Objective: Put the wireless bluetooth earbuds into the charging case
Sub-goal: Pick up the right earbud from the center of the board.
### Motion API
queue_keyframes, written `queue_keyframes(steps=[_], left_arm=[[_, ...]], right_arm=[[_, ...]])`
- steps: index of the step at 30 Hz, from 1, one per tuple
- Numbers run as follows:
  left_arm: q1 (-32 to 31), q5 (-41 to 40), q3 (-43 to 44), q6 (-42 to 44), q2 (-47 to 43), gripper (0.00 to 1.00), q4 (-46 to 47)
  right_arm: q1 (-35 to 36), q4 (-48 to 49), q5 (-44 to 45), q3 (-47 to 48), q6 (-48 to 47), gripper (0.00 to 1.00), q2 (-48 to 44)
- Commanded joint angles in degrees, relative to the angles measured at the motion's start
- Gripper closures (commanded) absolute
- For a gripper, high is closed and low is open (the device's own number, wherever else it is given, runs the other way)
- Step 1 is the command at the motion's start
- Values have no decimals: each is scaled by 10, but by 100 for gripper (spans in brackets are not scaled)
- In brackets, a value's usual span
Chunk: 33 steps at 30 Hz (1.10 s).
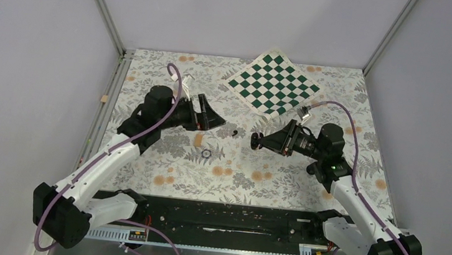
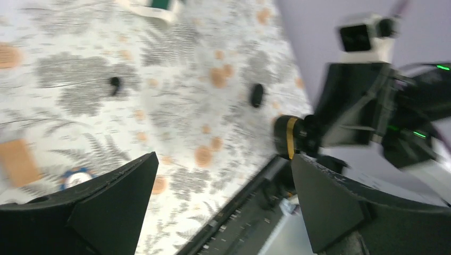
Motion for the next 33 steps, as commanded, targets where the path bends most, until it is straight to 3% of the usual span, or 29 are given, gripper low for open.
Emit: queue_keyframes(steps=[1,7,9,12,15,23,29,33], left_arm=[[-48,-238,28,86,41,1,-96],[-144,-405,84,94,207,2,-120],[-149,-433,124,90,271,16,-138],[-151,-439,233,110,372,51,-202],[-152,-434,298,127,438,62,-229],[-152,-422,402,126,552,64,-281],[-152,-406,420,116,582,60,-284],[-152,-401,442,111,608,67,-297]], right_arm=[[-36,-143,-1,19,-90,100,-25],[-61,-169,6,4,-95,100,-49],[-62,-180,9,7,-100,100,-54],[-63,-199,13,14,-109,100,-62],[-63,-207,15,16,-111,100,-68],[-63,-209,15,15,-112,100,-68],[-63,-210,13,18,-114,100,-65],[-63,-209,14,19,-111,100,-64]])
